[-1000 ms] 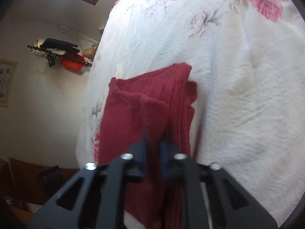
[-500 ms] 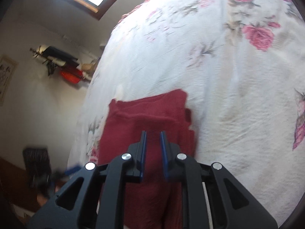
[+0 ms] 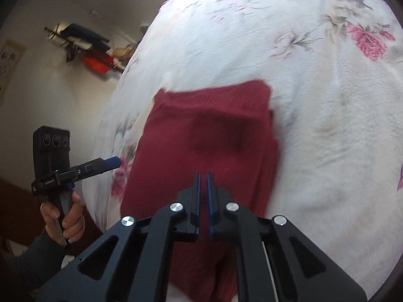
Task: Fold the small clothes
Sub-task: 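Push the sweater's edges square with both open tools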
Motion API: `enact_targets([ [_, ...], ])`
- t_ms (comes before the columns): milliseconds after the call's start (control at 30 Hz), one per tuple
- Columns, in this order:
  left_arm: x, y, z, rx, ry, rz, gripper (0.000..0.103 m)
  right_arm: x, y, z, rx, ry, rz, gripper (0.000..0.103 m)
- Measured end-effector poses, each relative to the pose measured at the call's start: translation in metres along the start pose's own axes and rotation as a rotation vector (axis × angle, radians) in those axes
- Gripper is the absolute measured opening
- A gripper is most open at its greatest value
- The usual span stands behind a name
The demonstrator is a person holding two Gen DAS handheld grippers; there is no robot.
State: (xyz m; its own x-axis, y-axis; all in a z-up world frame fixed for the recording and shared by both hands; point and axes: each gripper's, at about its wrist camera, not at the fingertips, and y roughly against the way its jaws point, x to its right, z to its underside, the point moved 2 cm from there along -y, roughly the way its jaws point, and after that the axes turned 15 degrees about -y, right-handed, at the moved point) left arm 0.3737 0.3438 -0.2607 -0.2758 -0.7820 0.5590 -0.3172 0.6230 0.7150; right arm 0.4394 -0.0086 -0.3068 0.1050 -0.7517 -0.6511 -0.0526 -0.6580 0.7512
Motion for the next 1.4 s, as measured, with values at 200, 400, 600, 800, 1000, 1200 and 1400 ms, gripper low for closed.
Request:
enact_targets([
  [200,-0.002,-0.032,0.028,-0.088,0.002,-0.104,0.042,0.022,-0.030,0.016,-0.025,-0.030,0.152,0.000],
  [400,0.037,0.006,0.049,-0.041,-0.064,-0.054,0.042,-0.017,0.020,0.058,0.005,0.053,0.106,0.002],
  [600,0.017,-0.025,0.069,-0.127,0.008,-0.112,0.039,0.007,-0.023,0.074,-0.058,0.018,0.243,0.000],
  [800,0.042,0.028,0.103,-0.063,-0.043,-0.090,0.044,-0.023,0.024,0.092,0.021,0.064,0.226,0.001],
  [1000,0.026,-0.006,0.133,-0.158,-0.032,-0.197,0.044,0.002,-0.006,0.120,-0.035,0.048,0.373,0.000],
  [1200,0.031,0.022,0.148,-0.106,-0.019,-0.216,0.060,-0.014,0.030,0.121,0.038,0.042,0.341,0.005],
  [1400,0.010,0.016,0.172,-0.180,0.101,-0.279,0.082,-0.009,0.013,0.128,0.016,0.044,0.438,0.007],
])
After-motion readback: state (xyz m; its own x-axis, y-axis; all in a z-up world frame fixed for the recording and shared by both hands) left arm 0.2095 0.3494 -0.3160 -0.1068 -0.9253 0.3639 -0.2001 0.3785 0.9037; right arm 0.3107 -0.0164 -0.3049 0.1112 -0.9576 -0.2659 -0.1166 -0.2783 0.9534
